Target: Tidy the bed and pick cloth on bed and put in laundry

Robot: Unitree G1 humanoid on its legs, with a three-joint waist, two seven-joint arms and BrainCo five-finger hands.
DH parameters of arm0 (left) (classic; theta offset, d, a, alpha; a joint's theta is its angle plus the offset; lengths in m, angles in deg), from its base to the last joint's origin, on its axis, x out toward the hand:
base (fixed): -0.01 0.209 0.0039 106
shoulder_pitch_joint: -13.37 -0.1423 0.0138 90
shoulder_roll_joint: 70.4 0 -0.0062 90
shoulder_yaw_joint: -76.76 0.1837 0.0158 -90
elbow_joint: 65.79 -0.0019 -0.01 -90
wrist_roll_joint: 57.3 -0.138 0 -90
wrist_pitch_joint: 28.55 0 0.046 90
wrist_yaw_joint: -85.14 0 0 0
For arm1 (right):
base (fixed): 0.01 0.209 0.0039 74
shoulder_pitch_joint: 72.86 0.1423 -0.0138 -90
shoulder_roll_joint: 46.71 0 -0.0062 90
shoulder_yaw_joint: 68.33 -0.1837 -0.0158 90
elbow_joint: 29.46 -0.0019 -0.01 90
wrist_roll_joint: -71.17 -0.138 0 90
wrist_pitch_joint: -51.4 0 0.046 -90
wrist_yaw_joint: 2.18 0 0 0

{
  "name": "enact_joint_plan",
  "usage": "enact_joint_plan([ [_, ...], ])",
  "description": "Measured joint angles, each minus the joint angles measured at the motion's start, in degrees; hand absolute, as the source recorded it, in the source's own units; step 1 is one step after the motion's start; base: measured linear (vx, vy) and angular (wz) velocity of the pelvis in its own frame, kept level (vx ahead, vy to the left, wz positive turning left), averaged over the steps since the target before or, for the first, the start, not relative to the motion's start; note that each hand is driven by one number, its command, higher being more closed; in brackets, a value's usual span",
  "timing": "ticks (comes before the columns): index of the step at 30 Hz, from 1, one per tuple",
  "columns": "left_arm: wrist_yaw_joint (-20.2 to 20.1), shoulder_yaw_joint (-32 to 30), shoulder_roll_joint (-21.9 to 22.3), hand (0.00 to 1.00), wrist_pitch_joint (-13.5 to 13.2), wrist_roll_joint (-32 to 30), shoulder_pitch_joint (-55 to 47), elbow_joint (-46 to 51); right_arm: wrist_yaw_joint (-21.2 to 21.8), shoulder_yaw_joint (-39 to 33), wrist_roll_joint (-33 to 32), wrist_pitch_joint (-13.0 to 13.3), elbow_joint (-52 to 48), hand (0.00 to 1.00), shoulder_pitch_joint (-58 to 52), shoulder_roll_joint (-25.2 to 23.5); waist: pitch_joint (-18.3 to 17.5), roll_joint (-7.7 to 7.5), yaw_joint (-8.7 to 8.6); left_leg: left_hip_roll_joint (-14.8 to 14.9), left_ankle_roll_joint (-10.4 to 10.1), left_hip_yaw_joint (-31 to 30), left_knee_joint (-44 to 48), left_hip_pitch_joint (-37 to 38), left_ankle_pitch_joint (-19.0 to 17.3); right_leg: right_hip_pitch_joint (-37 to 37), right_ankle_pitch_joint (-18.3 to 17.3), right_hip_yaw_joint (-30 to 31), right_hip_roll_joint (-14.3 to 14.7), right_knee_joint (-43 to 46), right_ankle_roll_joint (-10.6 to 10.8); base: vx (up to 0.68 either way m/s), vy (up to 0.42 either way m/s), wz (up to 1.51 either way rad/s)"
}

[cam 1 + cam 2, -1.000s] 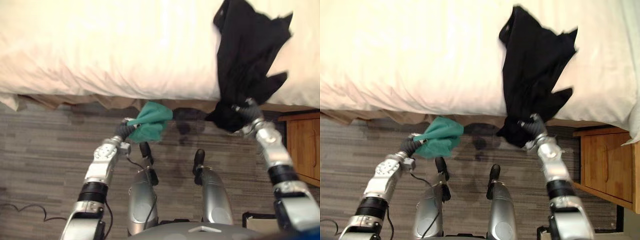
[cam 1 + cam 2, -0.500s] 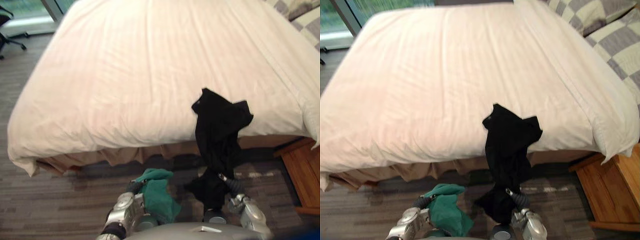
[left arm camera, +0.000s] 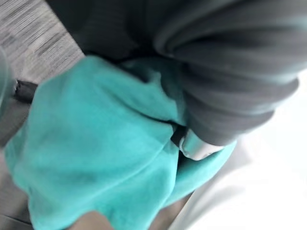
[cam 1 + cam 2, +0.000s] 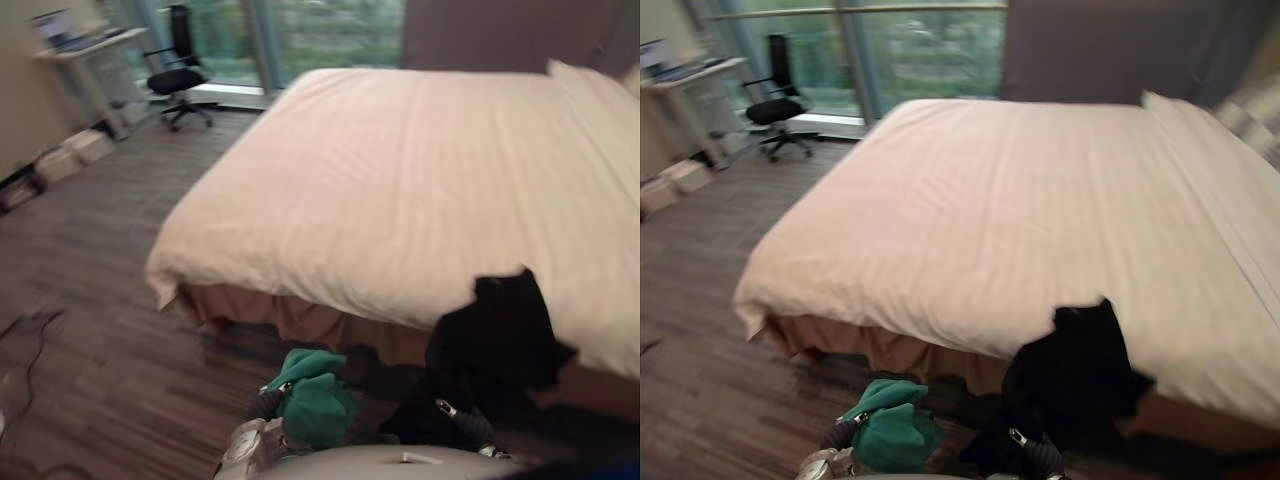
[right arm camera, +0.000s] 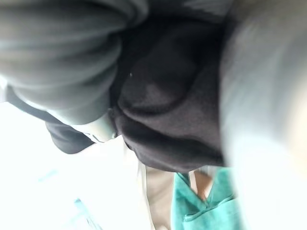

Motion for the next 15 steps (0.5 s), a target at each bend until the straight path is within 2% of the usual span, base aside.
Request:
enact_joint_plan([
  [1, -0.23, -1.08, -0.06, 1.0, -0.07, 1.87, -0.41, 0.73, 0.22, 1.07, -0.25, 0.0, -0.9, 1.0, -0.66, -1.1, 0.24, -0.89, 0.43, -0.87, 0.14, -1.19, 0.23, -0.04, 0.1, 1.6, -1.61, 0.34, 0.13, -2.15, -1.48, 0.08, -0.131, 0.94],
  [3, -0.57, -1.18, -0.03, 1.0, -0.44, 3.46, -1.57, 2.75, 0.34, 1.54, -1.23, -0.06, -3.34, 1.0, -1.57, -2.91, -0.35, -1.76, 1.98, -2.9, 0.14, -1.42, 0.44, -1.48, 0.1, 3.53, -4.71, 0.12, -1.66, -7.24, -0.12, 0.06, -0.107, 0.45],
  [4, -0.62, -1.69, 0.12, 1.0, -0.79, 4.01, -1.71, 4.14, 0.46, 2.55, -1.25, -0.18, -4.25, 1.0, -1.29, -3.99, -0.54, -2.37, 2.84, -4.93, 0.06, -1.23, 2.16, -4.12, 0.07, 3.95, -7.22, -1.99, -3.75, -10.86, 3.46, 0.02, -0.102, 0.4],
  [5, -0.71, -1.81, 1.53, 1.0, -0.72, 5.32, -1.23, 4.75, 0.46, 2.9, -1.19, -0.83, -5.03, 1.0, -0.57, -4.3, -0.33, -1.53, 2.56, -4.95, 0.5, -1.1, 4.76, -6.28, -1.26, 3.96, -6.8, -4.71, -4.0, -11.63, 3.8, 0.02, -0.083, 0.55],
  [7, -1.51, -2.75, 3.22, 1.0, -0.79, 6.73, -1.44, 6.35, 0.37, 2.74, -1.15, -1.05, -6.81, 1.0, -1.52, -4.35, 0.15, -0.5, 2.52, -4.72, 0.59, 0.48, 7.39, -8.49, -1.43, 4.69, -6.63, -7.44, -4.36, -12.14, 4.15, 0.06, -0.017, 0.8],
  [8, -2.38, -2.83, 3.96, 1.0, -0.85, 8.0, -1.97, 6.99, 0.24, 2.43, -1.1, -1.46, -7.03, 1.0, -1.73, -4.02, 0.23, -0.07, 2.71, -5.51, 0.58, -1.23, 8.48, -9.18, -1.24, 6.24, -6.38, -9.48, -4.54, -13.17, 4.64, 0.15, -0.034, 1.18],
  [9, -3.38, -2.68, 4.15, 1.0, -0.86, 8.49, -1.99, 7.44, 0.15, 2.48, -1.13, -2.08, -7.26, 1.0, -1.74, -4.04, 0.14, -0.14, 3.16, -6.62, 0.61, -3.95, 7.72, -9.56, 0.06, 7.94, -6.21, -12.85, -4.69, -14.76, 4.93, 0.12, -0.034, 1.04],
  [11, -3.96, -2.68, 4.26, 1.0, -0.9, 8.54, -2.11, 8.27, 0.22, 2.53, -1.16, -2.55, -7.89, 1.0, -1.62, -4.21, 0.19, -0.21, 3.14, -7.27, 1.23, -4.77, 6.34, -10.36, 1.49, 8.98, -5.98, -16.01, -4.95, -15.08, 5.23, 0.09, -0.027, 1.1],
  [12, -4.45, -2.73, 4.12, 1.0, -1.57, 8.35, -2.15, 8.79, 0.02, 2.54, -1.13, -3.21, -9.16, 1.0, -1.47, -4.43, 0.42, -0.64, 3.07, -6.57, 5.95, 2.74, 6.6, -12.04, -0.41, 9.66, -5.47, -20.07, -5.51, -15.06, 6.02, 0.1, -0.014, 1.36],
  [13, -4.44, -2.83, 4.11, 1.0, -2.0, 8.32, -2.16, 9.1, -0.09, 2.58, -1.08, -3.28, -9.61, 1.0, -1.25, -4.64, 0.55, -0.85, 2.97, -5.1, 8.01, 9.17, 8.21, -12.52, -2.04, 10.56, -5.12, -21.88, -5.73, -15.02, 6.54, 0.15, -0.016, 1.78],
  [14, -4.46, -2.59, 4.33, 1.0, -2.6, 8.28, -2.37, 9.51, -0.63, 2.59, -1.01, -3.21, -10.35, 1.0, -1.43, -4.53, 0.93, -1.54, 2.17, -2.96, 9.82, 17.5, 11.56, -12.97, -2.9, 11.9, -4.84, -24.75, -6.06, -13.92, 6.69, 0.16, -0.01, 1.87],
  [15, -4.56, -1.45, 4.28, 1.0, -2.69, 8.32, -2.34, 9.64, -1.69, 2.49, -1.02, -3.2, -10.73, 1.0, -1.26, -3.97, 0.96, -0.72, 1.76, -3.0, 8.72, 20.92, 13.84, -13.16, -2.29, 13.26, -4.88, -26.88, -6.54, -10.92, 6.61, 0.2, 0.021, 2.13],
])
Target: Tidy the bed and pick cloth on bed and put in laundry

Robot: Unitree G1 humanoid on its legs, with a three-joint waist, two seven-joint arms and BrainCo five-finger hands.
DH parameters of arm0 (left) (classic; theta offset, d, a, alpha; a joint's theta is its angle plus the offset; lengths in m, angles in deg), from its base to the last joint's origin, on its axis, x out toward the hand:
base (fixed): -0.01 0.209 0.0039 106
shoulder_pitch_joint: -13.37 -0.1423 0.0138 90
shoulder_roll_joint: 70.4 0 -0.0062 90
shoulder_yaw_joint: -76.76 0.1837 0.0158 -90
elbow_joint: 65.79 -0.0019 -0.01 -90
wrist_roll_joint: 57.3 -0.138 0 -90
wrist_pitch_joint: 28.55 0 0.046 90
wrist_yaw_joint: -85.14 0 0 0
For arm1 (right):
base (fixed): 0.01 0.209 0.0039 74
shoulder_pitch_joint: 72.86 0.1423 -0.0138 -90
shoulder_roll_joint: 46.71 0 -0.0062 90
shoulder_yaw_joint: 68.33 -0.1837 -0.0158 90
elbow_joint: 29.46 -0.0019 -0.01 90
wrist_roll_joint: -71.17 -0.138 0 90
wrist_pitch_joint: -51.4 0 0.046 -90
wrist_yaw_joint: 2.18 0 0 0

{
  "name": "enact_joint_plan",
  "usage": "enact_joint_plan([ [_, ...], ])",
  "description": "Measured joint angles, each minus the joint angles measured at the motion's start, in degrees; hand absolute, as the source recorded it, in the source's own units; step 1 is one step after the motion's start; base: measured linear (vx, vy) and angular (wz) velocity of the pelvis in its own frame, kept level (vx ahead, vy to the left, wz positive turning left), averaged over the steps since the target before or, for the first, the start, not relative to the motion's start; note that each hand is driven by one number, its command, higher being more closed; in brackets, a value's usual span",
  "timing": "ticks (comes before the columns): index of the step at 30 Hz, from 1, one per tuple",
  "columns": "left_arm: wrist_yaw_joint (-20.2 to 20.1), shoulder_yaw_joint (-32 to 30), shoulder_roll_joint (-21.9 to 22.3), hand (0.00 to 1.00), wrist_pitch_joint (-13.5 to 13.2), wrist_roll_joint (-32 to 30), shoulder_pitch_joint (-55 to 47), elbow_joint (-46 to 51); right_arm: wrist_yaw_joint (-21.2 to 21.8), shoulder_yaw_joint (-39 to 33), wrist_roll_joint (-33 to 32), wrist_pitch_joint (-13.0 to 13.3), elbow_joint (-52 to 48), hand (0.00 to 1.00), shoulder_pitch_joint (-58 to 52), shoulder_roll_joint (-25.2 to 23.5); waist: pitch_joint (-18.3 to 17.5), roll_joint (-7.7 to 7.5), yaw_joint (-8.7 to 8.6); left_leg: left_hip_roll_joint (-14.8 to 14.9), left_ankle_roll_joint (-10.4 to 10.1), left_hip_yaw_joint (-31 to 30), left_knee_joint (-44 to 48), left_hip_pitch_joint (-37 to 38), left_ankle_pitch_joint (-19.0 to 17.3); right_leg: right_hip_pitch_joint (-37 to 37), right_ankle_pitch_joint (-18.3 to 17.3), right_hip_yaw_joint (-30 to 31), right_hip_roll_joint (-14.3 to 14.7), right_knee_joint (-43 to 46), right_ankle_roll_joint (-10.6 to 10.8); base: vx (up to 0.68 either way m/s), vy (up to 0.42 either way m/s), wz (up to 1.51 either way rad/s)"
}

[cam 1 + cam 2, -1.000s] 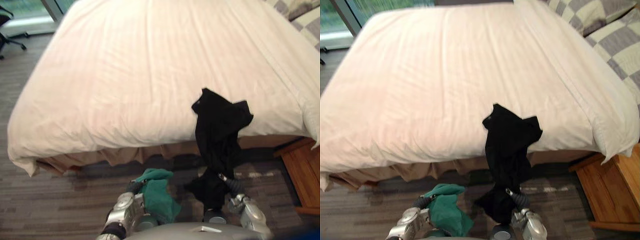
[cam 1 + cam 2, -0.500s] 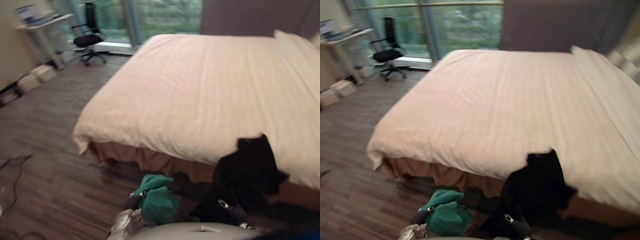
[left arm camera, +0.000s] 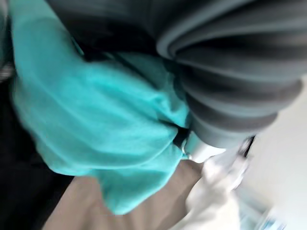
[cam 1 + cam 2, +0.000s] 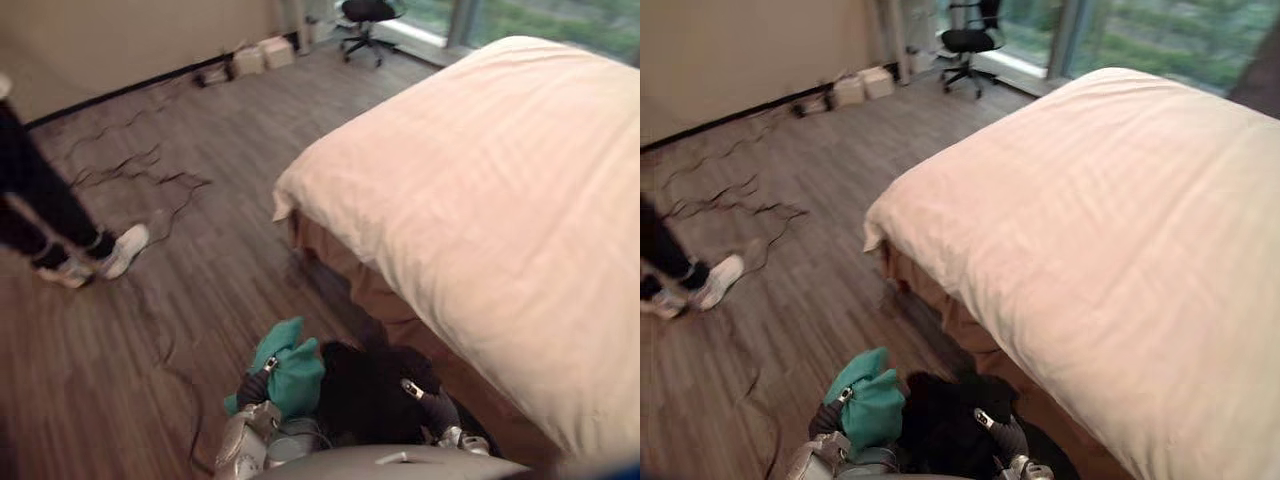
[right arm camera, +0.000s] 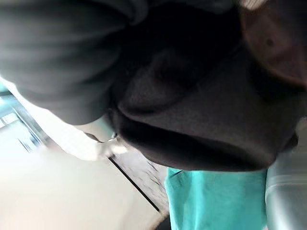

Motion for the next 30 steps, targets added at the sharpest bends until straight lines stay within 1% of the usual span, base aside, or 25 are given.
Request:
enact_joint_plan([
  [1, -0.01, 1.09, -0.05, 1.0, 0.0, 0.05, -0.12, 0.03, -0.73, -0.15, -0.03, -0.01, -0.18, 1.0, 0.04, 0.46, -0.08, 0.86, -0.49, 0.25, -0.03, 1.59, 0.14, 0.24, 0.02, -0.46, 0.39, -0.28, -0.08, 4.48, -1.23, 0.15, 0.056, 1.71],
  [2, -0.21, 1.32, 0.16, 1.0, -0.01, 0.06, -0.11, -0.06, -1.28, -0.02, -0.06, -0.04, -0.32, 1.0, 0.55, 1.1, 0.31, 1.72, -0.85, 0.29, -0.03, 1.09, -0.54, 0.66, 0.03, -0.84, -0.72, -0.22, 0.27, 5.84, -1.91, 0.1, 0.068, 1.32],
  [3, -0.29, 2.15, 0.04, 1.0, -0.08, 0.13, -0.18, -0.07, -1.92, 0.38, -0.05, -0.09, -0.69, 1.0, 2.21, 1.75, 0.97, 2.64, -0.2, -0.6, -0.15, -0.56, -2.23, 1.21, 0.85, -1.63, -1.96, 0.46, 1.35, 2.41, -3.52, 0.02, 0.042, 1.13],
  [4, -0.28, 3.08, -0.56, 1.0, -0.08, 0.11, -0.47, -0.13, -2.18, 1.34, -0.05, -0.1, -1.69, 1.0, 3.83, 2.48, 0.79, 2.26, 0.03, -1.94, 0.1, -2.42, -3.45, 1.03, 1.76, -1.88, -2.29, -0.74, 1.95, -0.42, -4.51, 0.0, 0.018, 0.91],
  [5, -0.28, 3.67, -0.87, 1.0, 0.0, 0.12, -0.46, 0.07, -2.52, 1.43, 0.01, -0.11, -2.35, 1.0, 4.2, 2.42, 0.51, 2.3, -0.11, -2.45, 0.15, -2.53, -4.28, 0.9, 1.63, -1.4, -1.91, -1.38, 1.87, -1.85, -4.28, -0.03, 0.018, 0.62],
  [6, -0.28, 4.08, -1.26, 1.0, 0.15, 0.09, -0.44, 1.18, -3.1, 1.62, 0.02, -0.13, -3.41, 1.0, 5.04, 2.53, 0.45, 2.46, 0.33, -2.69, 0.33, 0.22, -4.46, 0.22, -1.45, -0.78, -1.7, -2.69, 1.61, -4.08, -3.73, -0.02, 0.036, 0.52],
  [7, -0.25, 4.11, -1.4, 1.0, 0.55, 0.04, -0.46, 1.81, -4.24, 1.63, -0.1, -0.11, -4.58, 1.0, 5.4, 2.29, 0.74, 0.6, -0.36, -0.97, 0.33, 9.11, 0.43, -0.95, -8.87, 0.52, -1.15, -6.63, -0.44, -7.27, -2.66, -0.01, 0.045, 0.72],
  [8, -0.23, 5.07, -1.27, 1.0, 0.92, 0.03, -0.45, 2.24, -5.07, 1.7, -0.33, -0.39, -5.52, 1.0, 5.46, 2.96, 1.11, 1.83, -1.14, 3.26, 2.34, 14.08, 10.74, -2.4, -11.6, 1.56, -0.53, -9.16, -0.22, -6.74, -1.56, 0.01, 0.032, 0.79],
  [9, -0.34, 6.04, -1.1, 1.0, 1.36, -0.01, -0.97, 2.59, -5.39, 1.82, -0.67, -0.7, -6.07, 1.0, 4.54, 3.6, 0.86, 3.12, -1.62, 5.36, 1.8, 13.86, 13.0, -2.26, -11.2, 1.65, -0.57, -9.6, 0.53, -5.52, -1.5, 0.05, 0.071, 1.0],
  [10, -0.54, 7.16, -0.85, 1.0, 2.55, 0.02, -1.9, 2.55, -6.37, 1.86, -1.03, -1.64, -5.8, 1.0, 3.55, 4.4, 0.59, 4.01, -2.39, 4.21, -0.59, 10.44, 11.56, -1.5, -11.9, 2.11, -0.54, -9.79, 0.06, -2.79, -1.6, 0.08, 0.146, 0.92],
  [11, -0.77, 7.87, -1.0, 1.0, 3.25, 0.0, -1.83, 2.57, -6.74, 1.8, -1.04, -2.53, -5.78, 1.0, 2.99, 4.56, 0.64, 3.93, -2.64, 2.26, -0.14, 9.09, 7.45, 0.55, -10.52, 1.96, 0.48, -9.78, -0.94, -0.09, -2.62, 0.09, 0.163, 0.97],
  [12, -1.16, 7.93, -1.13, 1.0, 3.47, -0.05, -1.73, 2.63, -7.1, 2.0, -1.04, -3.16, -5.78, 1.0, 2.43, 4.52, 0.72, 4.05, -2.76, 1.37, -0.07, 7.24, 3.55, 2.27, -8.59, 1.21, 1.79, -9.49, -1.14, 2.35, -3.75, 0.08, 0.118, 0.79],
  [14, -1.57, 8.48, -2.68, 1.0, 3.52, -0.59, -1.98, 2.59, -8.57, 3.91, -1.05, -3.13, -5.8, 1.0, 1.0, 4.02, 0.59, 4.01, -2.65, 1.2, -0.34, 3.93, -4.68, 5.8, -4.07, -0.24, 0.44, -9.12, 1.29, 1.09, -3.55, 0.06, 0.006, 0.72],
  [17, -1.59, 10.44, -4.6, 1.0, 3.71, -1.15, -2.51, 2.56, -9.88, 7.22, -0.99, -3.12, -5.78, 1.0, -0.09, 4.01, 0.79, 3.97, -2.37, 0.94, -0.99, 1.01, -9.89, 9.84, -1.34, -3.65, 1.11, -9.0, 1.08, 1.34, -4.34, 0.04, -0.044, 0.53],
  [18, -1.59, 10.45, -4.76, 1.0, 3.78, -1.15, -2.63, 2.56, -10.34, 7.84, -0.98, -3.12, -5.77, 1.0, -0.29, 4.02, 0.81, 3.96, -2.33, 0.67, -1.12, 0.4, -10.34, 10.38, -1.1, -4.5, 1.94, -8.85, 0.89, 1.4, -4.91, 0.04, -0.078, 0.57],
  [19, -1.76, 10.46, -4.96, 1.0, 3.98, -1.15, -2.75, 2.54, -11.08, 8.82, -0.98, -3.12, -5.74, 1.0, -0.6, 4.01, 0.83, 3.38, -2.24, 0.14, -1.45, -1.12, -11.09, 11.17, -0.75, -6.74, 3.5, -5.94, 0.84, 1.58, -6.31, 0.01, -0.118, 0.68],
  [20, -1.95, 10.85, -5.03, 1.0, 4.11, -1.15, -2.7, 2.47, -11.64, 9.16, -0.99, -3.07, -5.7, 1.0, -1.0, 4.07, 1.11, 2.88, -2.7, -0.3, -1.97, -2.89, -11.62, 11.35, -0.24, -8.74, 4.08, -1.12, 1.87, 1.67, -6.82, 0.0, -0.133, 0.82],
  [22, -2.29, 12.81, -5.49, 1.0, 4.11, -1.24, -2.95, 2.66, -12.47, 9.08, -1.01, -2.84, -5.65, 1.0, -2.4, 4.79, 0.63, 2.79, -3.22, -0.45, -3.11, -5.1, -13.75, 11.95, 0.74, -8.37, 4.25, 3.73, 3.18, 1.07, -6.51, 0.0, -0.09, 0.66],
  [23, -2.29, 13.87, -5.45, 1.0, 4.08, -1.27, -2.94, 3.27, -12.99, 9.05, -1.02, -2.6, -5.64, 1.0, -2.52, 5.02, 0.39, 3.11, -2.66, -0.18, -3.84, -5.3, -15.95, 12.72, 2.29, -8.17, 4.15, 5.24, 3.92, -0.74, -6.42, 0.03, -0.114, 0.2],
  [24, -2.31, 14.38, -5.59, 1.0, 4.07, -1.48, -2.93, 3.67, -13.06, 8.93, -1.28, -2.42, -5.66, 1.0, -2.4, 5.66, 0.87, 3.33, -2.41, -0.15, -4.37, -5.23, -15.95, 12.16, 2.77, -7.62, 3.68, 4.8, 4.18, -2.91, -5.59, 0.01, -0.154, 0.0],
  [25, -2.22, 14.41, -5.33, 1.0, 4.24, -1.58, -2.77, 3.42, -13.05, 8.94, -1.34, -2.46, -5.47, 1.0, -2.21, 5.9, 1.44, 3.39, -2.55, 0.05, -4.53, -5.24, -15.96, 12.2, 2.95, -7.31, 3.75, 4.61, 4.47, -3.38, -5.49, -0.01, -0.106, -0.04],
  [26, -2.55, 18.5, -8.39, 1.0, 5.33, -2.29, -4.33, 5.36, -12.88, 9.31, -3.51, -3.11, -5.2, 1.0, -1.09, 5.96, -0.11, 3.15, -3.5, 1.43, -5.76, -4.76, -16.0, 13.39, 1.95, -4.71, 6.39, 9.87, 7.16, -6.8, -4.98, -0.06, -0.056, -0.07],
  [27, -2.55, 18.47, -8.46, 1.0, 5.34, -2.29, -4.38, 5.36, -12.88, 9.65, -3.51, -3.11, -5.2, 1.0, -1.09, 6.12, -0.11, 3.15, -3.49, 1.29, -5.77, -4.68, -16.0, 13.35, 1.97, -4.83, 5.98, 9.87, 7.15, -6.9, -5.55, -0.07, -0.007, -0.11],
  [29, -2.55, 18.43, -8.71, 1.0, 5.34, -2.29, -4.3, 5.37, -12.88, 9.87, -3.51, -3.11, -5.2, 1.0, -1.02, 6.12, -0.15, 2.93, -3.43, 0.6, -5.86, -4.48, -16.01, 13.21, 2.16, -4.74, 4.54, 9.87, 6.68, -7.35, -5.62, -0.09, -0.014, -0.06],
  [30, -2.56, 18.44, -8.6, 1.0, 5.44, -2.29, -4.17, 5.28, -12.88, 9.84, -3.51, -3.12, -5.2, 1.0, -1.15, 6.22, -0.1, 3.31, -3.62, 0.57, -5.82, -4.61, -16.01, 13.2, 2.25, -4.8, 4.2, 9.82, 6.35, -7.32, -5.57, -0.08, -0.005, 0.03],
])
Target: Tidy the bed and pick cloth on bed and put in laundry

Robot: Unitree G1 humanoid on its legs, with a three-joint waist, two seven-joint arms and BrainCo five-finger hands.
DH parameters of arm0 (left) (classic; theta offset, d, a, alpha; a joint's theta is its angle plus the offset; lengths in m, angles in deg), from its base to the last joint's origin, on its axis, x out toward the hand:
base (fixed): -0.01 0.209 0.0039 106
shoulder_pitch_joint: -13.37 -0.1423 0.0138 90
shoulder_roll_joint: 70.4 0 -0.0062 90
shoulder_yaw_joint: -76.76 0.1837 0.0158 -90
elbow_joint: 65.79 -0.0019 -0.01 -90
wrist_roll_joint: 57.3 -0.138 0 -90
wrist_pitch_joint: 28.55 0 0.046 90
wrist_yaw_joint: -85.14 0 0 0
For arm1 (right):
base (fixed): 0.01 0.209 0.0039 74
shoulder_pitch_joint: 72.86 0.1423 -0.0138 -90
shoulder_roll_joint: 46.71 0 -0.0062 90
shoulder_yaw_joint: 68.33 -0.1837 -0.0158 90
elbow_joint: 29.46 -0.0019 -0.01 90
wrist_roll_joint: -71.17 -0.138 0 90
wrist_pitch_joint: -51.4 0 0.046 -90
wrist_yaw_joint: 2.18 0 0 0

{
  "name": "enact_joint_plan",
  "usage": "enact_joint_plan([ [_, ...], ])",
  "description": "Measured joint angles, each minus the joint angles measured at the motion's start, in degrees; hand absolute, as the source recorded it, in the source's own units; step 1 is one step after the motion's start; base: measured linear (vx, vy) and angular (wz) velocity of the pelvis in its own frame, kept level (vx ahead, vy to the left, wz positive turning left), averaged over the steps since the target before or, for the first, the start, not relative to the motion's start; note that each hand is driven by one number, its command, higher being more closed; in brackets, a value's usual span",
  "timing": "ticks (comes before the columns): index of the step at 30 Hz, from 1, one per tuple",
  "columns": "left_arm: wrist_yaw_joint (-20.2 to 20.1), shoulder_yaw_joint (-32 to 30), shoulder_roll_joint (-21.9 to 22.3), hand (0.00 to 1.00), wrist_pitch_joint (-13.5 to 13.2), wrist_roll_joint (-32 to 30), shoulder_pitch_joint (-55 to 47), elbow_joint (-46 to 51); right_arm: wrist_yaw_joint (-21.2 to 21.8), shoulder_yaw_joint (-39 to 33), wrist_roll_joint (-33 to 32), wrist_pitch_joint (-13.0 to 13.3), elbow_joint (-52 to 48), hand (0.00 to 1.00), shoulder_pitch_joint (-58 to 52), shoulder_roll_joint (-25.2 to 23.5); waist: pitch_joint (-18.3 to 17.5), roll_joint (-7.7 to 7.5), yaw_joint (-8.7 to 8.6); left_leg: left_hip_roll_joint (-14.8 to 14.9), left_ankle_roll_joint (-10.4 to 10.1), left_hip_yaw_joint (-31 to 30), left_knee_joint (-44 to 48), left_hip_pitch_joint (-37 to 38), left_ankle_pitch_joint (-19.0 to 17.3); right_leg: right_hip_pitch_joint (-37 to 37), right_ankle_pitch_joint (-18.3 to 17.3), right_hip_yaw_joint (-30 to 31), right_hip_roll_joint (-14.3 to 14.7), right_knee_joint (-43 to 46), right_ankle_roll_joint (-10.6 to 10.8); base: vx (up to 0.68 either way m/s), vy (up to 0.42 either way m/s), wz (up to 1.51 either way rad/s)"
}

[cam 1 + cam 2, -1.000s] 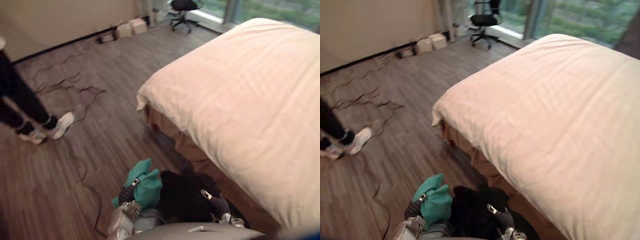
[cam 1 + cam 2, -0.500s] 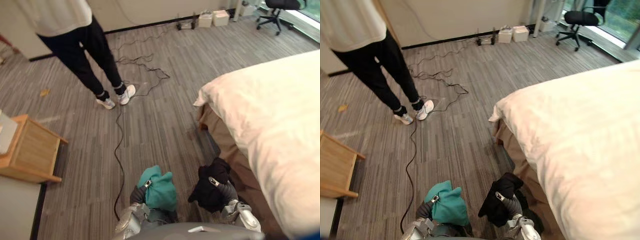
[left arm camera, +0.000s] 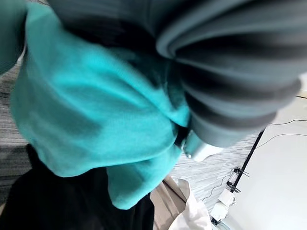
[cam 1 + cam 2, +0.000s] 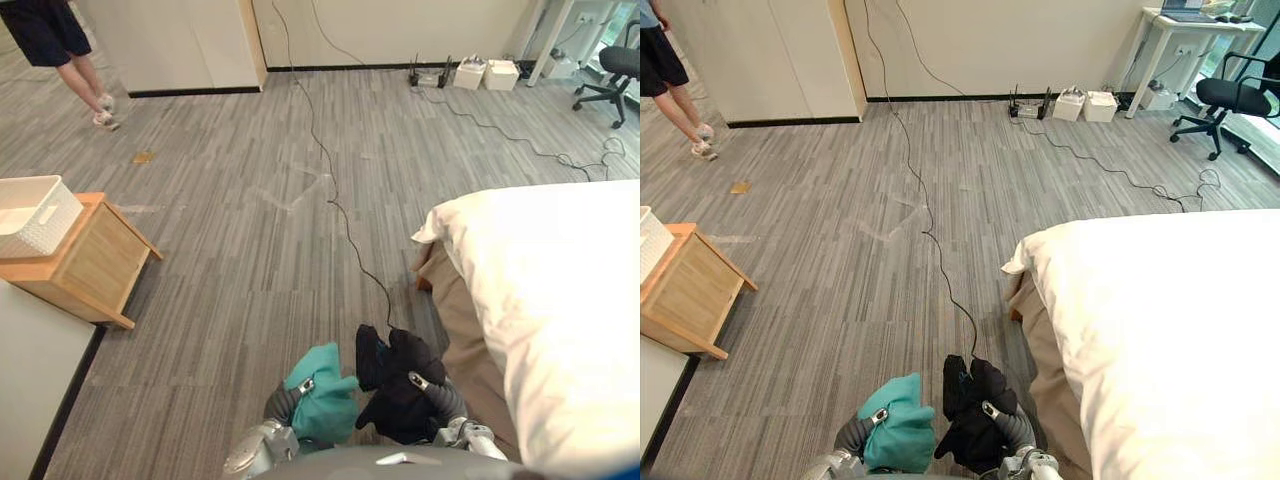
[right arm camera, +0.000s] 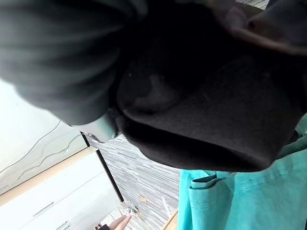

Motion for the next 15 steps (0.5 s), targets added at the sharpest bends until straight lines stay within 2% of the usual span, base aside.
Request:
enact_joint_plan([
  [4, -0.18, -3.6, 1.43, 1.0, 0.05, -0.77, 0.27, -0.17, 0.33, -3.07, 0.0, -0.32, 0.81, 1.0, 1.58, 0.22, -0.45, 0.45, 0.33, 0.25, 0.13, -0.22, 0.01, -1.34, 0.19, -1.08, -0.61, -0.03, 0.35, -0.35, 0.13, -0.04, -0.011, 0.05],
  [6, -0.72, -5.57, 1.45, 1.0, 0.0, -1.86, 1.02, -0.76, 0.71, -5.1, -0.03, -1.36, 3.02, 1.0, 4.66, 0.52, -0.42, 0.39, 0.52, 0.28, 0.12, -0.34, 0.03, -2.1, 0.28, -1.68, -0.31, -0.05, 0.48, -0.63, 0.53, 0.04, -0.014, 0.05],
  [9, -1.46, -7.59, 1.42, 1.0, -0.58, -5.45, 2.95, -3.67, 1.55, -8.38, -0.93, -2.69, 7.72, 1.0, 8.73, 0.69, -0.6, -0.15, 2.0, -0.04, 0.26, -0.47, 0.09, -2.34, 0.29, -1.23, 0.63, -0.09, 0.79, -2.02, 0.41, 0.11, -0.023, 0.01],
  [11, -1.39, -9.21, 1.37, 1.0, -1.89, -9.02, 3.71, -5.83, 2.2, -10.39, -1.52, -3.3, 11.96, 1.0, 12.43, 0.81, -0.92, -0.92, 3.51, -0.29, 0.81, -0.59, 0.68, -3.08, 0.19, -1.06, 1.21, -0.32, 0.87, -3.23, 0.52, 0.17, -0.033, 0.1],
  [12, -1.37, -9.48, 1.37, 1.0, -2.46, -9.57, 4.12, -6.39, 2.3, -10.65, -1.55, -3.33, 12.74, 1.0, 13.26, 1.0, -0.93, -1.07, 3.48, -0.29, 1.11, -0.91, 2.4, -4.19, -0.62, -1.04, 1.49, -0.4, 0.87, -3.37, 0.69, 0.14, -0.032, 0.4],
  [13, -1.35, -9.62, 1.45, 1.0, -3.13, -10.23, 4.79, -6.68, 2.5, -10.97, -1.53, -3.37, 14.1, 1.0, 14.4, 1.68, -0.89, -1.12, 3.5, 0.12, 1.53, -2.0, 9.08, -7.68, -3.35, -0.73, 2.36, -0.52, 0.97, -3.16, 1.06, 0.12, -0.022, 0.59],
  [14, -1.37, -9.64, 1.79, 1.0, -6.97, -10.31, 4.29, -6.83, 2.59, -11.01, -1.47, -3.38, 14.89, 1.0, 14.82, 2.32, -0.63, -0.68, 3.72, 1.24, 1.93, -2.68, 17.62, -11.4, -5.87, -0.69, 2.89, -0.46, 1.26, -0.97, 1.46, 0.16, -0.025, 0.61],
  [15, -1.37, -9.67, 2.49, 1.0, -7.52, -10.07, 3.93, -6.41, 2.56, -11.22, -1.49, -3.11, 15.29, 1.0, 14.69, 2.88, 0.28, 0.83, 4.12, 3.06, 2.06, -3.76, 24.03, -13.4, -7.33, -1.84, 3.17, -0.48, 1.96, 3.28, 1.51, 0.06, 0.003, 0.39],
])
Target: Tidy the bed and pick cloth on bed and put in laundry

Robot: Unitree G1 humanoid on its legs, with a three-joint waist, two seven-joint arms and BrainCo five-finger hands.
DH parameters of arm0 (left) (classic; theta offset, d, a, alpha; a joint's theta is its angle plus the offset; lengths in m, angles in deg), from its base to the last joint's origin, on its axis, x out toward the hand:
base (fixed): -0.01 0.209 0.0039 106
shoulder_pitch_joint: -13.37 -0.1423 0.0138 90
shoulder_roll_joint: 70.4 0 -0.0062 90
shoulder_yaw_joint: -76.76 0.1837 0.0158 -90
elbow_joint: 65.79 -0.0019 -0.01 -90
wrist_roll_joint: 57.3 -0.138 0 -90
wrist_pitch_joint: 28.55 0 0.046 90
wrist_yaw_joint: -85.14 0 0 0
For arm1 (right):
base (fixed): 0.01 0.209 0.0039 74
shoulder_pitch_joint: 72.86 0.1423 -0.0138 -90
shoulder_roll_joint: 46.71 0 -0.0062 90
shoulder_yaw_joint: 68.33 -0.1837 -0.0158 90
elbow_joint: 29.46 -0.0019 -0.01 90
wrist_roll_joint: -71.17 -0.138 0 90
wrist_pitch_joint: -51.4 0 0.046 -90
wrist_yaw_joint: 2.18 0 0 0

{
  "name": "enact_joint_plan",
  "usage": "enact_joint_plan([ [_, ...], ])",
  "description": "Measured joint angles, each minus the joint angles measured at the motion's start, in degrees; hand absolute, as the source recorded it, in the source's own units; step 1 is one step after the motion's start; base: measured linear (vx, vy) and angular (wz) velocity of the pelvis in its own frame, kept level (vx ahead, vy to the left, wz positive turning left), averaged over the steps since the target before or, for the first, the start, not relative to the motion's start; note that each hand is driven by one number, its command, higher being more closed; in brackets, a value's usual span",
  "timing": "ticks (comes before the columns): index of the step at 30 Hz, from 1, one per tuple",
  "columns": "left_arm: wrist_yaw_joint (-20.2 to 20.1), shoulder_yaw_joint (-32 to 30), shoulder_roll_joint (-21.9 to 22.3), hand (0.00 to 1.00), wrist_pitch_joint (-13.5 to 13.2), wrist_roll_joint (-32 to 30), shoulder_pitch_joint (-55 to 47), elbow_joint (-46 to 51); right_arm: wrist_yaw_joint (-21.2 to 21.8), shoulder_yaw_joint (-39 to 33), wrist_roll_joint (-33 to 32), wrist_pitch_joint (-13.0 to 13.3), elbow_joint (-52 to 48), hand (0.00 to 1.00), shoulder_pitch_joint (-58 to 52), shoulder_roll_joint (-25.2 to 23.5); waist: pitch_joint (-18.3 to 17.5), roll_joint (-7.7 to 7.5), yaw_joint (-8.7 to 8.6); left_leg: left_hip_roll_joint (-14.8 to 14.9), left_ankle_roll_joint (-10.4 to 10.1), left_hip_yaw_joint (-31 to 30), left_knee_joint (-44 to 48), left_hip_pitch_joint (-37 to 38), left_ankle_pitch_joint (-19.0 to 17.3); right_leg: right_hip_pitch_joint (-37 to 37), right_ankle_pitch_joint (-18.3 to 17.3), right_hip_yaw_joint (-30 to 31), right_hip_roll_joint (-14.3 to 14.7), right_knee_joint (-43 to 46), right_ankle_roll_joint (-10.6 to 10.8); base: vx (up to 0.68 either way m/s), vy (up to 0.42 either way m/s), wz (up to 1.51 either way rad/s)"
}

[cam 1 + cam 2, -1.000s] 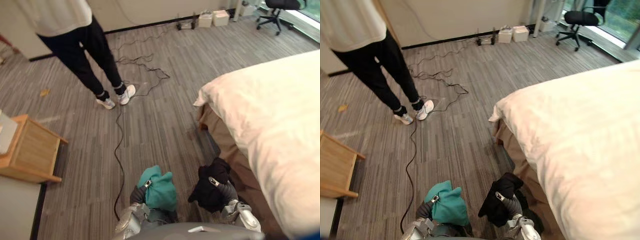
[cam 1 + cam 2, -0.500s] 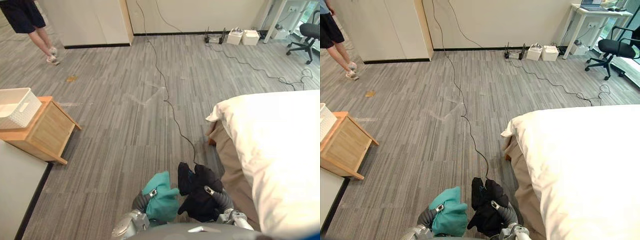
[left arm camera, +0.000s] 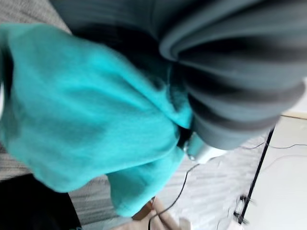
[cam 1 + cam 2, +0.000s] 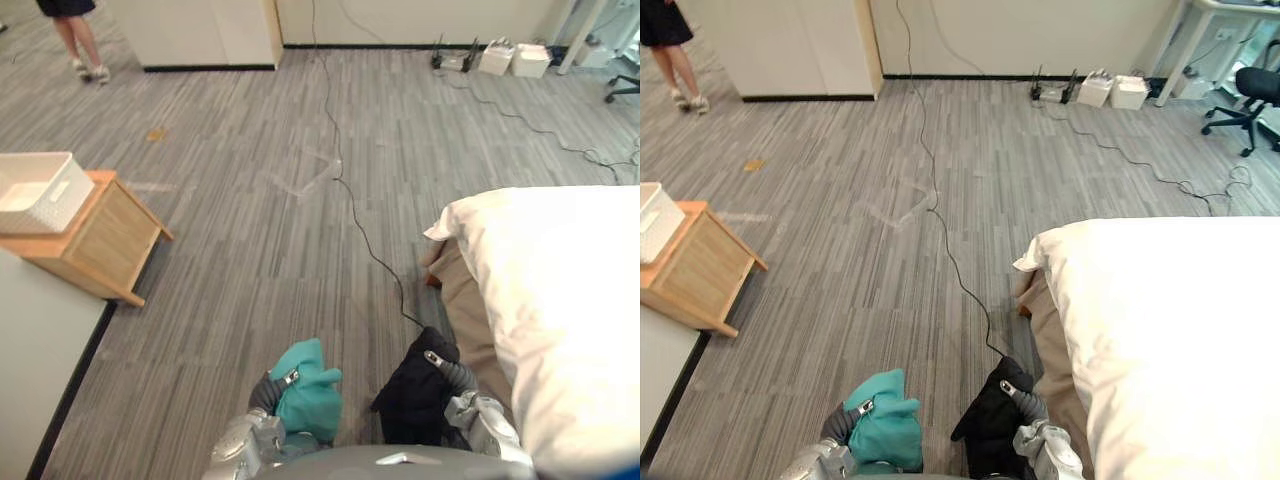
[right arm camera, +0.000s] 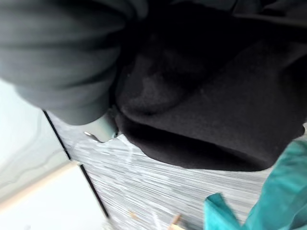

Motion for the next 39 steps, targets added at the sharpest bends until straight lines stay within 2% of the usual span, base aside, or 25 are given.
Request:
enact_joint_plan([
  [2, -0.01, -0.69, 1.18, 1.0, -0.47, -0.09, -0.87, -0.43, -0.67, 0.39, -0.09, 1.18, -0.5, 1.0, -0.39, 0.11, 0.96, 1.56, 1.66, 1.83, -0.7, 0.17, 8.18, -2.23, -0.64, 0.75, -0.81, 0.42, 1.4, -5.22, -1.45, -0.06, -0.066, 0.21],
  [3, -0.05, -1.12, 1.13, 1.0, -0.98, -0.14, -0.98, -0.4, -1.01, 0.37, -0.14, 1.46, -1.17, 1.0, -0.45, -0.05, 1.0, 0.71, 2.31, 1.57, -1.87, 0.25, 9.51, -2.41, -1.4, 0.13, 1.2, 0.39, 1.02, -5.68, -1.66, -0.11, -0.126, 0.32],
  [4, -0.04, -1.16, 1.69, 1.0, -1.19, -0.64, -1.03, -1.08, -1.58, -0.09, -0.22, 1.93, -1.47, 1.0, -0.94, 0.41, 1.23, 2.05, 2.29, 1.86, -3.79, -0.53, 10.13, -2.07, -3.81, 0.87, -0.9, -1.45, 1.16, -4.93, -2.27, -0.04, -0.071, 0.35],
  [5, -0.32, -0.98, 2.36, 1.0, -1.17, -1.52, -0.9, -1.47, -2.41, -0.5, -0.24, 1.87, -1.47, 1.0, -0.92, 0.79, 1.07, 3.32, 2.37, 1.8, -4.16, -1.15, 7.26, -0.84, -4.22, 0.78, -0.97, -1.95, 1.51, -4.85, -2.27, -0.03, -0.043, 0.34],
  [7, -0.87, -1.02, 3.21, 1.0, -1.12, -1.6, -1.79, -1.57, -2.65, -0.55, -0.18, 1.87, -2.07, 1.0, -1.05, 1.23, 0.9, 4.17, 2.25, 1.22, -3.59, -1.3, -1.2, 2.77, -3.79, 0.47, -0.99, -2.24, 1.65, -4.88, -2.3, 0.0, -0.015, 0.14],
  [10, -1.34, -1.04, 3.2, 1.0, -0.73, -1.58, -1.56, -2.45, -2.69, -0.99, 0.03, 1.86, -2.23, 1.0, -1.93, 0.81, 1.08, 4.08, 2.51, 0.24, -3.68, -1.22, -7.96, 5.47, -0.29, 0.96, -0.71, -2.75, 1.34, -6.11, -2.48, -0.05, -0.04, 0.12],
  [14, -2.62, -1.01, 3.18, 1.0, 0.58, -1.58, -1.68, -2.65, -2.68, -0.08, 0.66, 2.56, -2.15, 1.0, -2.73, 0.49, 0.94, 3.67, 2.72, 0.4, -4.0, -0.84, -7.88, 5.59, -0.67, 1.92, 0.44, -1.9, 2.0, -8.68, -2.68, -0.05, -0.03, -0.1],
  [16, -3.07, -1.12, 3.12, 1.0, 0.94, -1.56, -1.65, -2.62, -2.68, 0.3, 2.17, 2.84, -2.18, 1.0, -2.45, 0.34, 0.86, 3.55, 3.94, 0.53, -3.21, 0.91, -7.24, 5.4, -2.24, -0.09, -1.27, 1.44, 1.65, -7.12, -2.05, -0.01, 0.053, -0.58],
  [18, -3.33, -1.2, 2.4, 1.0, 1.41, -1.57, -1.75, -2.57, -2.7, 0.35, 2.89, 2.85, -2.18, 1.0, -2.42, -0.46, 0.24, 2.47, 4.05, -0.02, -2.84, 2.26, -4.83, 4.59, -4.72, -2.33, -4.17, 3.51, 0.5, -3.03, -1.44, 0.07, 0.107, -0.41],
  [19, -3.36, -1.17, 1.48, 1.0, 1.56, -1.7, -1.97, -2.5, -2.96, 0.36, 2.91, 2.85, -2.2, 1.0, -2.79, -1.26, -0.89, 0.87, 3.85, -1.07, -2.06, 2.23, -3.93, 4.54, -6.36, -3.53, -5.98, 3.5, -1.04, -0.24, 0.26, 0.17, 0.08, -0.12],
  [20, -3.48, -1.18, 1.07, 1.0, 1.48, -2.21, -2.2, -2.52, -3.78, 0.41, 2.91, 2.93, -2.4, 1.0, -3.12, -1.82, -1.82, -0.1, 3.84, -1.73, -1.36, 2.06, -3.79, 4.74, -7.91, -6.32, -7.62, 4.05, -2.89, 8.78, 1.14, 0.17, 0.079, -0.08],
  [21, -3.5, -1.23, 1.05, 1.0, 1.47, -2.34, -1.9, -2.66, -4.26, 0.83, 2.9, 2.99, -2.37, 1.0, -2.93, -1.88, -1.48, -0.72, 3.96, -2.03, -1.01, 2.11, -3.07, 4.85, -8.62, -9.97, -7.61, 5.04, -4.33, 16.81, 0.98, 0.2, 0.092, 0.04],
  [23, -3.16, -0.97, -0.06, 1.0, 0.32, -3.46, -1.53, -2.44, -6.13, 2.56, 2.82, 3.01, -2.41, 1.0, -3.51, -2.34, -0.35, -1.86, 3.47, -2.84, 0.27, 1.66, -4.29, 10.11, -9.9, -19.49, 0.97, 5.17, -9.06, 40.68, -1.13, 0.25, 0.125, 0.14],
  [25, -1.73, -0.81, -0.16, 1.0, 0.1, -3.31, -2.08, -2.47, -7.05, 3.5, 2.68, 3.05, -2.74, 1.0, -4.01, -2.29, -0.3, -2.07, 3.09, -2.66, 0.45, 0.57, -5.33, 13.99, -11.67, -22.09, -1.32, 5.21, -9.0, 45.76, -1.76, 0.29, 0.067, 0.13],
  [27, -0.02, -0.18, -0.09, 1.0, -0.02, -3.29, -1.28, -2.42, -7.68, 4.22, 2.37, 3.55, -4.23, 1.0, -3.92, -2.29, -0.22, -2.04, 1.93, -1.61, 0.23, -0.34, -6.1, 16.05, -12.15, -25.03, -4.54, 3.97, -7.35, 42.0, -1.86, 0.34, 0.004, 0.41],
  [28, 1.13, 0.98, -0.02, 1.0, -1.68, -3.3, -0.68, -2.44, -8.13, 4.8, 2.02, 4.51, -4.8, 1.0, -3.68, -2.25, 0.05, -1.28, 1.07, -0.27, -0.1, -1.5, -6.82, 17.17, -12.34, -26.63, -5.16, 2.09, -5.47, 35.1, -2.19, 0.43, -0.052, 0.59],
  [30, 2.95, 1.37, 0.75, 1.0, -3.05, -3.27, 0.58, -2.3, -9.14, 5.16, 1.59, 5.5, -5.05, 1.0, -3.24, -2.3, 1.05, 0.5, 0.51, 2.5, -0.56, -3.42, -8.06, 18.65, -12.16, -27.93, -3.32, -0.01, -1.67, 20.94, -2.92, 0.49, -0.094, 0.64],
  [32, 4.54, 1.48, 1.26, 1.0, -4.19, -3.29, 1.51, -1.95, -10.17, 5.16, 1.5, 6.22, -5.53, 1.0, -3.61, -2.32, 1.75, 0.84, 0.04, 4.13, -2.31, -5.1, -8.52, 20.18, -12.19, -27.89, 4.42, 0.47, 0.89, 5.03, -2.75, 0.48, -0.157, 0.6],
  [33, 5.37, 1.52, 1.17, 1.0, -5.12, -3.32, 1.45, -1.59, -10.62, 5.24, 1.5, 6.9, -6.25, 1.0, -4.06, -2.36, 1.8, -0.21, 0.07, 4.11, -4.4, -5.39, -8.82, 21.82, -13.01, -27.57, 10.75, 1.34, 1.4, -4.17, -2.08, 0.55, -0.245, 0.44],
  [34, 5.98, 1.49, 0.98, 1.0, -5.76, -3.33, 0.79, -1.61, -10.84, 5.11, 1.5, 8.03, -6.81, 1.0, -4.38, -2.23, 1.95, -1.31, 0.09, 4.17, -7.52, -6.16, -8.79, 24.05, -15.0, -26.66, 19.95, 2.35, 1.23, -5.86, -5.53, 0.67, -0.297, 0.37],
  [35, 6.45, 1.49, 1.19, 1.0, -5.81, -3.33, 0.82, -2.13, -11.11, 4.95, 1.44, 8.39, -6.7, 1.0, -4.45, -2.27, 2.58, -0.37, 0.03, 4.99, -8.54, -6.26, -8.69, 25.25, -15.76, -26.42, 21.81, 2.13, 2.03, -4.4, -9.53, 0.51, -0.242, 0.09],
  [36, 6.68, 1.8, 2.08, 1.0, -6.45, -3.41, 1.69, -2.3, -11.38, 4.42, 0.8, 8.78, -6.41, 1.0, -3.54, -1.76, 2.88, 2.06, 0.36, 7.67, -9.48, -5.75, -7.54, 25.49, -15.18, -27.1, 18.5, 1.46, 3.96, -0.52, -10.64, 0.45, -0.247, -0.06],
  [37, 6.86, 2.13, 2.85, 1.0, -7.37, -3.36, 1.97, -2.32, -11.92, 3.76, 0.19, 7.47, -7.19, 1.0, -2.9, -1.73, 3.3, 2.4, 0.29, 8.38, -10.62, -5.91, -6.18, 25.59, -13.38, -28.56, 14.51, 1.08, 4.05, 5.02, -11.24, 0.5, -0.307, -0.09],
  [38, 7.19, 2.7, 2.94, 1.0, -7.58, -3.37, 2.52, -2.31, -11.89, 3.66, 1.09, 10.68, -7.58, 1.0, -3.37, -2.23, 3.28, 2.46, 0.28, 9.07, -11.3, -5.86, -3.5, 25.28, -11.79, -29.19, 10.41, 0.86, 4.08, 9.17, -11.53, 0.42, -0.275, 0.01],
  [39, 7.52, 2.87, 2.99, 1.0, -7.64, -3.37, 2.62, -2.25, -11.2, 3.7, 1.11, 13.27, -7.51, 1.0, -3.39, -2.38, 3.28, 2.51, 0.3, 9.25, -11.49, -5.91, -2.31, 24.96, -11.5, -29.28, 9.18, 0.8, 4.18, 9.88, -11.23, 0.4, -0.282, -0.1],
])
